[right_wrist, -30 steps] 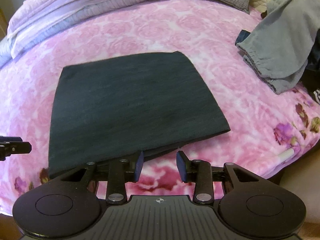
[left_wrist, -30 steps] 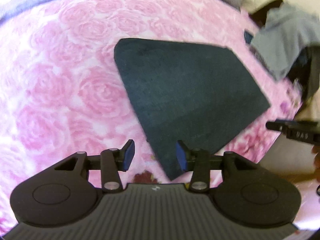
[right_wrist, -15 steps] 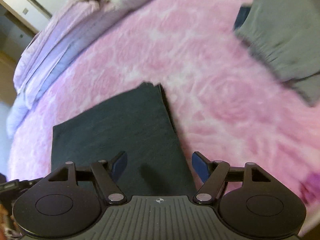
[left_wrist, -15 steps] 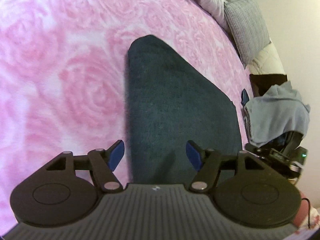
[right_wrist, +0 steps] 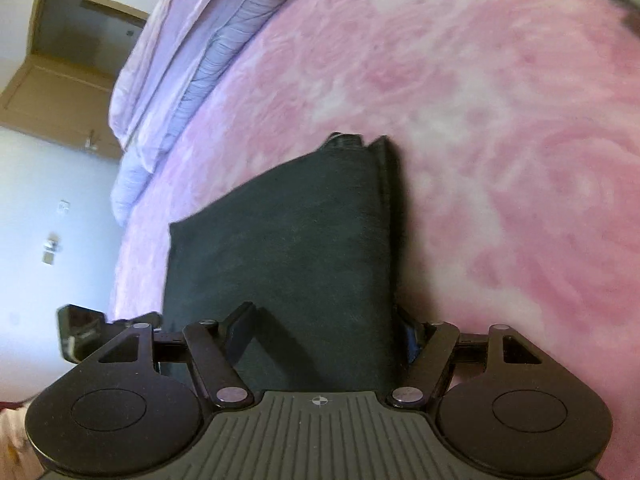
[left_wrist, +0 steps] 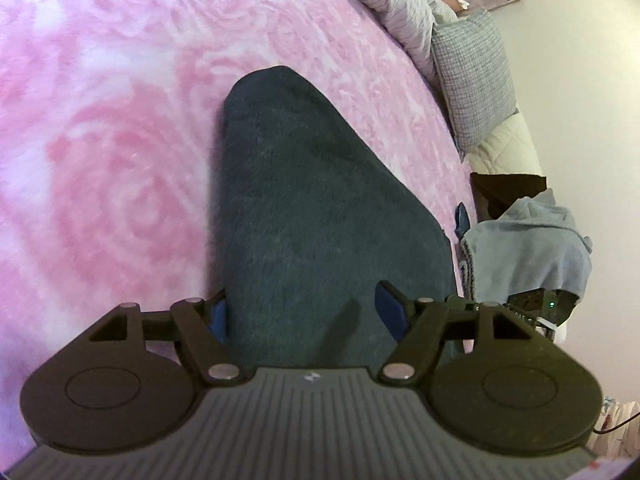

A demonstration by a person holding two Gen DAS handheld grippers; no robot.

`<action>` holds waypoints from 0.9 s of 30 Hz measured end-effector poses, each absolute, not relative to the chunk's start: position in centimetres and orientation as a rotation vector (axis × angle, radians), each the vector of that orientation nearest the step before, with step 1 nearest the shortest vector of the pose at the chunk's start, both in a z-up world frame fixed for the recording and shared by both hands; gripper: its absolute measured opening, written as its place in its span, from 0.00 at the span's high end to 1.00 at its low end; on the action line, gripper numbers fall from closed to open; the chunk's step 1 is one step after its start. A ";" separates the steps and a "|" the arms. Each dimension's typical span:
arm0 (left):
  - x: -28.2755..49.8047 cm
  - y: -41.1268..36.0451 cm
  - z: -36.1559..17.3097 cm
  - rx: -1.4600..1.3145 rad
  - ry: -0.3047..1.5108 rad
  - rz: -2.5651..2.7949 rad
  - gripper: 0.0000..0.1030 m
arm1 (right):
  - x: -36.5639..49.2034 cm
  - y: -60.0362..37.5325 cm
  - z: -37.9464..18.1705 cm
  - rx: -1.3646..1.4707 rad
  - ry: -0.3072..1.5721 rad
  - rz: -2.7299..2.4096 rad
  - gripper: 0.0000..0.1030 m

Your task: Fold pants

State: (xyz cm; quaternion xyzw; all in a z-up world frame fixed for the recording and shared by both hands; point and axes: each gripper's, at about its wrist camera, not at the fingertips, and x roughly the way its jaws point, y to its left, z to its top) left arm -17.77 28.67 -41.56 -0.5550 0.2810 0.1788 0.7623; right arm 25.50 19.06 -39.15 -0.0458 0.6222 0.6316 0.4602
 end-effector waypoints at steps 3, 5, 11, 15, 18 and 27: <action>-17.5 28.7 -41.6 -1.191 0.623 0.398 0.57 | 25.3 19.3 -39.4 -0.114 1.530 1.572 0.49; -17.4 28.4 -41.3 -1.144 0.648 0.420 0.70 | 25.6 19.0 -39.6 -0.105 1.541 1.562 0.77; -17.4 27.1 -38.8 -1.059 0.659 0.462 0.88 | 23.7 19.3 -37.0 -0.168 1.470 1.504 0.87; -18.5 26.5 -36.8 -1.069 0.628 0.487 0.89 | 22.4 19.9 -34.1 -0.194 1.467 1.467 0.87; -20.5 26.4 -35.2 -1.086 0.593 0.521 0.89 | 20.3 21.8 -31.7 -0.248 1.468 1.486 0.88; -36.5 29.1 -31.8 -1.180 0.419 0.788 0.89 | 5.3 32.8 -28.6 -0.428 1.477 1.721 0.88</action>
